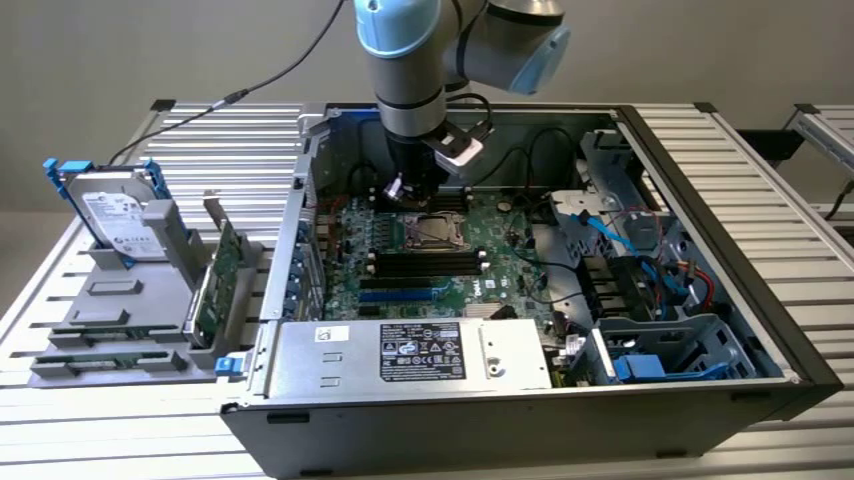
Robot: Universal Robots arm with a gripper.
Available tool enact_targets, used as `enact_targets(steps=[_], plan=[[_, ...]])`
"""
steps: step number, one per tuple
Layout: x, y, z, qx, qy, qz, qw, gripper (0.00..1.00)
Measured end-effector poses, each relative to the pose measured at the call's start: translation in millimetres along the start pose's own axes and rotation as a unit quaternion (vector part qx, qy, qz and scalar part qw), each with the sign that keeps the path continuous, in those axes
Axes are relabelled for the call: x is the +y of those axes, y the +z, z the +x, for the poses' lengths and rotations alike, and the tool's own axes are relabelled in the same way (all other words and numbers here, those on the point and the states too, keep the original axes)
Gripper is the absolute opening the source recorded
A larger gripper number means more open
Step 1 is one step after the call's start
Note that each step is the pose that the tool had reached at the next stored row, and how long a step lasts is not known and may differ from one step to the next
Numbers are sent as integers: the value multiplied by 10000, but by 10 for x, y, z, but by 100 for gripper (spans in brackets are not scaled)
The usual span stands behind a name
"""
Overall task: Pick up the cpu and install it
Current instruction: 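Install the first cpu locking lever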
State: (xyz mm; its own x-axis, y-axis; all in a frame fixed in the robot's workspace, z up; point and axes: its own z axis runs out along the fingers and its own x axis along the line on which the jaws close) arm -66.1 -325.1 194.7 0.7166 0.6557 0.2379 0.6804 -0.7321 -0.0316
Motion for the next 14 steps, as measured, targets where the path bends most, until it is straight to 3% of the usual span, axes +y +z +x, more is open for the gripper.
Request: enact_targets(steps=[14], plan=[[6, 1, 6, -6, 18, -12, 10000, 11]])
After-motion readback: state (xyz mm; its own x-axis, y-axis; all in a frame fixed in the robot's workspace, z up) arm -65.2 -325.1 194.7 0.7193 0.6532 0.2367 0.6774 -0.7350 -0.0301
